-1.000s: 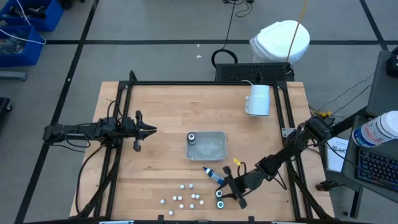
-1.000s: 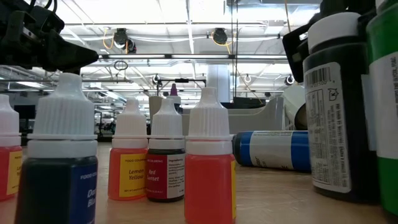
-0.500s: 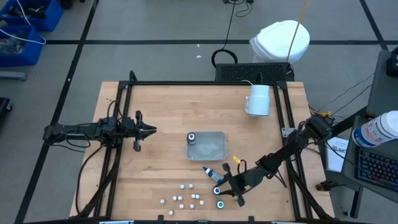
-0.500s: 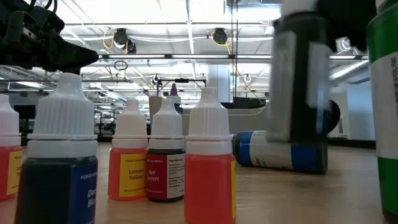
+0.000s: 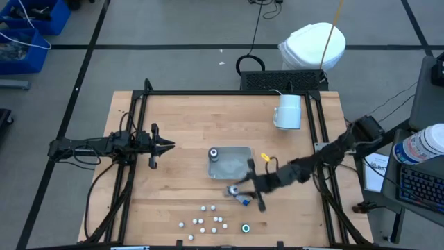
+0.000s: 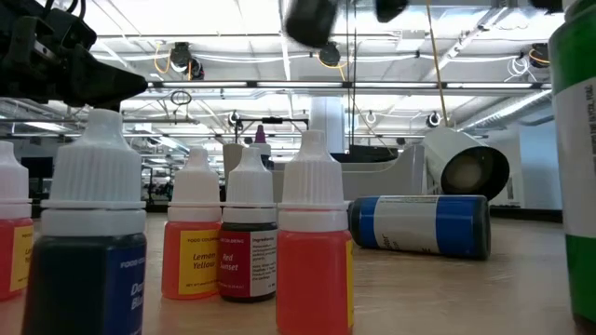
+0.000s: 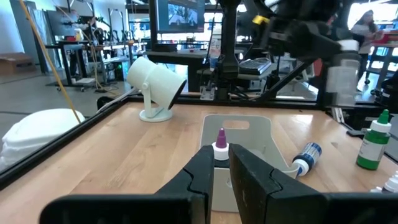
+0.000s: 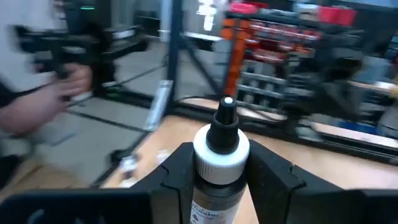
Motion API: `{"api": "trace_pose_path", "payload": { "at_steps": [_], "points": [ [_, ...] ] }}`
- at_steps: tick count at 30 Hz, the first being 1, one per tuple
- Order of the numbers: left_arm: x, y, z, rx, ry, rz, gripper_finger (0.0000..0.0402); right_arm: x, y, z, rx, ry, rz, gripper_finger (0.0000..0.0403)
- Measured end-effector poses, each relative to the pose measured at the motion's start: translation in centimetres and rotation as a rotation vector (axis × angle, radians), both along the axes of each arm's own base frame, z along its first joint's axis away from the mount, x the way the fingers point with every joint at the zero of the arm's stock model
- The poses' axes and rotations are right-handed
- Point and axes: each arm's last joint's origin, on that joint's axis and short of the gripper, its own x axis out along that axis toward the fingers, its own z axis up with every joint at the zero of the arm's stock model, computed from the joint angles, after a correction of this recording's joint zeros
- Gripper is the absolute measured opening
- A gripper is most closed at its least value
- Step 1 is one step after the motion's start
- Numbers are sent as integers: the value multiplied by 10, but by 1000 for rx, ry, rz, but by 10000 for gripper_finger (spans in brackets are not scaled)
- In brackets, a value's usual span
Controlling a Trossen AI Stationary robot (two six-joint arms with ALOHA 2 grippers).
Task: Pick & Place food coloring
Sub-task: Put the big black food coloring into the gray bin
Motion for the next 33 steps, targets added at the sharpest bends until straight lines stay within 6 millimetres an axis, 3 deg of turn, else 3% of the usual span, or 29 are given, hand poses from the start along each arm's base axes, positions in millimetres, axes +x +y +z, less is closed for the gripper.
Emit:
{"api": "trace_pose_path", "payload": {
  "at_steps": [7,16,19,33],
  "points": [
    [0,0,0,0,3,0,58,35,-33,16,1,2,-89,112],
    [0,0,-2,0,22,0,58,65,-59,-24,25,101,-189,115],
    [0,0,-2,0,21,0,58,69,-63,-33,17,120,-200,114],
    [0,0,-2,0,21,0,58,69,-69,-43,-18,195,-249,112]
  ]
}}
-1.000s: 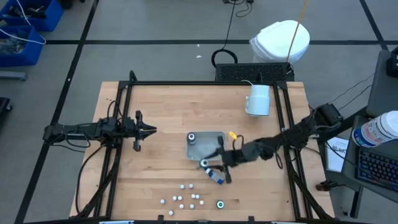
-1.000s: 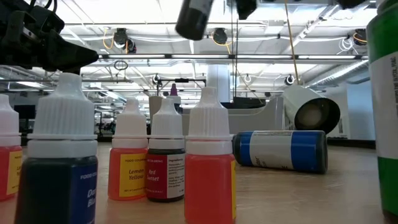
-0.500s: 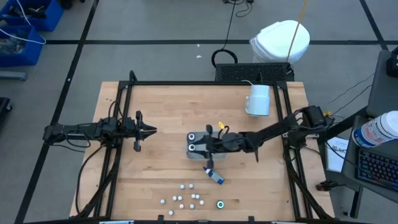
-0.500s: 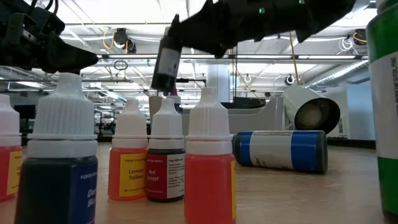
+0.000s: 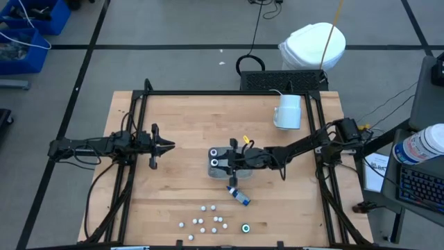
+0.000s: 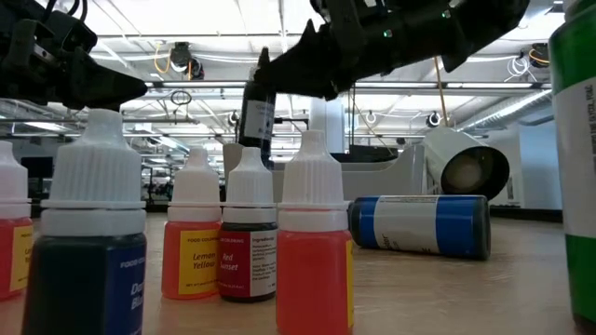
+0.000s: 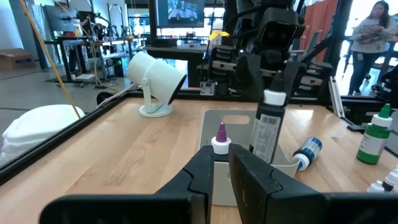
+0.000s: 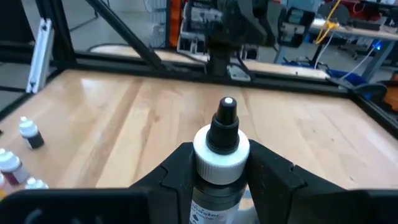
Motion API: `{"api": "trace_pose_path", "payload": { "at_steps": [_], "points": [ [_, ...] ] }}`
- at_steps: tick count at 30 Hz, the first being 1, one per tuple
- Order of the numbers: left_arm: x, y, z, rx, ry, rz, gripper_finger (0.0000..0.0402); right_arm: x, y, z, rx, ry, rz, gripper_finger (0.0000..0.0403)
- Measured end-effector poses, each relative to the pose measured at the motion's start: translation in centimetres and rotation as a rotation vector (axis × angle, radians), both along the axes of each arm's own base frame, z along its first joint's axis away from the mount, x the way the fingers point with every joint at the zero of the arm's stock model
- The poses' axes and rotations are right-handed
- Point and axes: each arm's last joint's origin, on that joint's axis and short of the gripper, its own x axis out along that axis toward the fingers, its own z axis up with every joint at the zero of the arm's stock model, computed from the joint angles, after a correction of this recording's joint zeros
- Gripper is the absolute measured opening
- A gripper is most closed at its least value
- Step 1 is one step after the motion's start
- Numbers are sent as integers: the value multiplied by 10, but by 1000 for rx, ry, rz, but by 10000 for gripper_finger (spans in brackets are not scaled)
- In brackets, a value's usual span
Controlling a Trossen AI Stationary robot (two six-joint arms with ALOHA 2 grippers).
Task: Pick & Place food coloring
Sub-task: Put the big black food coloring into the gray bin
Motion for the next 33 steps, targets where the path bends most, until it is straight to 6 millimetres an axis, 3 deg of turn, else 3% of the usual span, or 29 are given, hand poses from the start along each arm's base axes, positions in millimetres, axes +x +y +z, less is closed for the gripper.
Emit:
{"api": "trace_pose_path", "payload": {
  "at_steps": [11,23,33],
  "points": [
    [0,0,0,0,0,0,58,-1,-2,-6,9,46,-8,115],
    [0,0,0,3,-1,0,58,11,-7,-49,22,102,-31,116],
    [0,0,0,42,1,0,58,15,-11,-62,49,112,-54,120]
  ]
}}
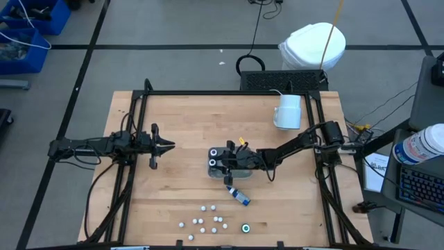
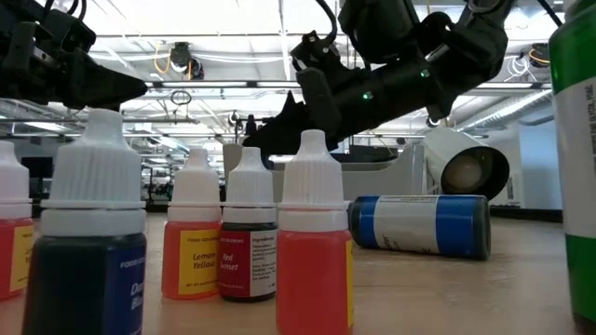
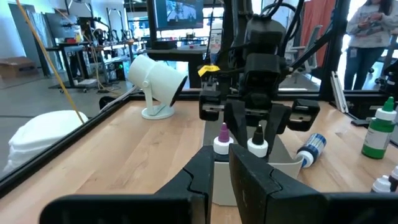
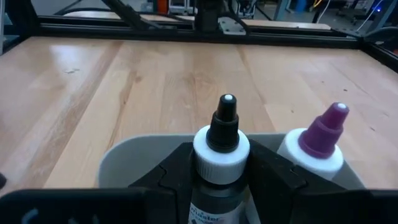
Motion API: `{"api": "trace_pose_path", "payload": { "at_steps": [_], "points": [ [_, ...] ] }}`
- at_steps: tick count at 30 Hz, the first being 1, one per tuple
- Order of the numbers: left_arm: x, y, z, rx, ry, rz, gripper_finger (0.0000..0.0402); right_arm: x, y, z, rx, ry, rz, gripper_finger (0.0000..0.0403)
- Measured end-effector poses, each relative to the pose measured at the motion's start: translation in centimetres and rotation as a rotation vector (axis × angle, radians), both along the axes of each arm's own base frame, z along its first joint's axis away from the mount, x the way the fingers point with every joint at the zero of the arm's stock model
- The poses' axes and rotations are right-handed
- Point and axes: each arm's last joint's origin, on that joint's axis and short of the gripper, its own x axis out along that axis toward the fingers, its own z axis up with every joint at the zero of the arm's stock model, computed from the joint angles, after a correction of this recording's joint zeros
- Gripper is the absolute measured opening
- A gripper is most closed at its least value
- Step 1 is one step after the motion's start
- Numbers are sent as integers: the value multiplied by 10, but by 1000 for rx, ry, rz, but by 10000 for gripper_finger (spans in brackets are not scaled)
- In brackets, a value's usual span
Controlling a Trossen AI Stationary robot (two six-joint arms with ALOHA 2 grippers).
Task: Pick & Place food coloring
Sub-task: Put the big black food coloring into the gray bin, then put the big green food coloring into the gray bin
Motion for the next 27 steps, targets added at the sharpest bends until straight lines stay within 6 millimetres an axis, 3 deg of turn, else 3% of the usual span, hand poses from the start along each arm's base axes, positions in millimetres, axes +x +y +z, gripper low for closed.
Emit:
{"api": "trace_pose_path", "payload": {
  "at_steps": [5,17,27],
  "points": [
    [0,0,0,-2,1,0,58,1,0,2,3,-24,1,130],
    [0,0,0,-2,0,0,58,-2,0,9,6,-26,1,197],
    [0,0,0,2,2,-1,58,-5,-1,36,8,-95,4,231]
  ]
}}
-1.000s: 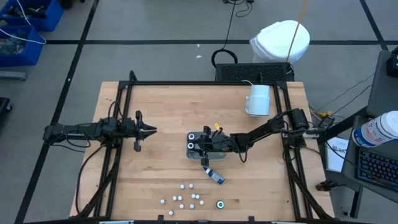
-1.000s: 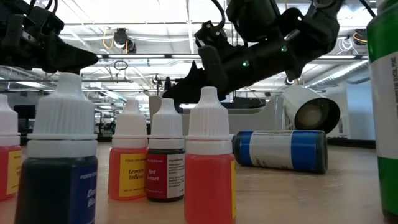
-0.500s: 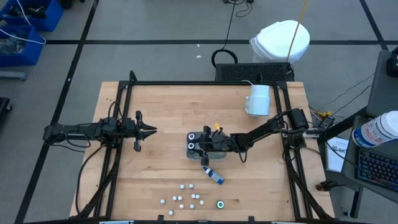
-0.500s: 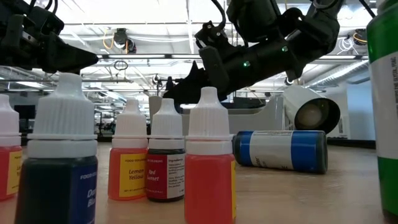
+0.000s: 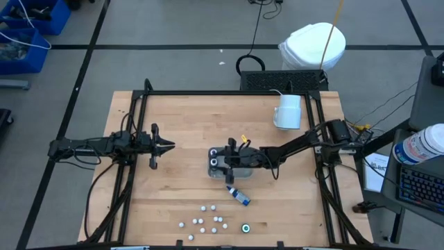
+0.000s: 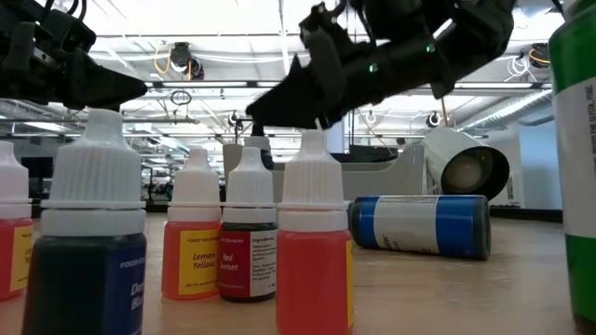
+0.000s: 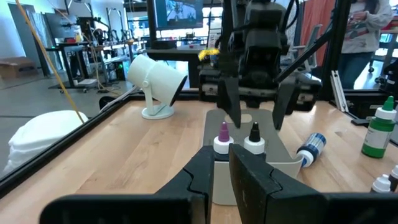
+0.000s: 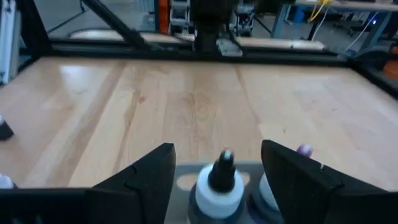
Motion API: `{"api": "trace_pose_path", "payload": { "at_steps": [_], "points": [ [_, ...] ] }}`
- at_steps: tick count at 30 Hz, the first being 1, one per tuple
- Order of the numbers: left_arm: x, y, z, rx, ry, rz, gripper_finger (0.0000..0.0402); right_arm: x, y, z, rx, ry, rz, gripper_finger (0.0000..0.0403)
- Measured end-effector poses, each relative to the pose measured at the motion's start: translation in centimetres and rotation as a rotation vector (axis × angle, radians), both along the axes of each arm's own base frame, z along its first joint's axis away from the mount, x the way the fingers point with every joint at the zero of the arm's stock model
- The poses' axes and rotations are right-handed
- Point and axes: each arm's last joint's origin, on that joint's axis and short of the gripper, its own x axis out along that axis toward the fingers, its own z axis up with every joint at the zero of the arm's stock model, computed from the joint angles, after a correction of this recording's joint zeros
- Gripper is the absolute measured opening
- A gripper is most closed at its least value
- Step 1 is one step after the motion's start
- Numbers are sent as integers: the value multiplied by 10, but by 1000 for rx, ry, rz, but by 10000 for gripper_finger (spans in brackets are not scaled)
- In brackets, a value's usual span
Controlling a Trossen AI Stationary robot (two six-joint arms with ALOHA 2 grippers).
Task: Pick & Place food coloring
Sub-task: Put the big green food coloring into the gray bin
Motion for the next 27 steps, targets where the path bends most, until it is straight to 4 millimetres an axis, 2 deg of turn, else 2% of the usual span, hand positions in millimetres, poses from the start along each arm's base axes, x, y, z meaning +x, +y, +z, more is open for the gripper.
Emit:
{"api": "trace_pose_path", "payload": {
  "at_steps": [4,7,12,17,20,23,27],
  "points": [
    [0,0,0,0,3,0,58,-9,3,22,-24,10,15,233],
    [0,0,-1,-1,6,0,58,-23,13,44,-49,25,15,232],
    [0,0,-1,-6,12,-1,58,-55,50,84,-67,-21,89,232],
    [0,0,-3,-26,27,0,58,-89,92,109,-78,-89,121,232],
    [0,0,-3,-31,27,1,58,-110,112,114,-120,-77,81,231],
    [0,0,-3,-31,28,1,58,-129,129,108,-184,-24,18,231],
    [0,0,-3,-31,27,1,58,-143,143,97,-192,35,33,231]
  ]
}}
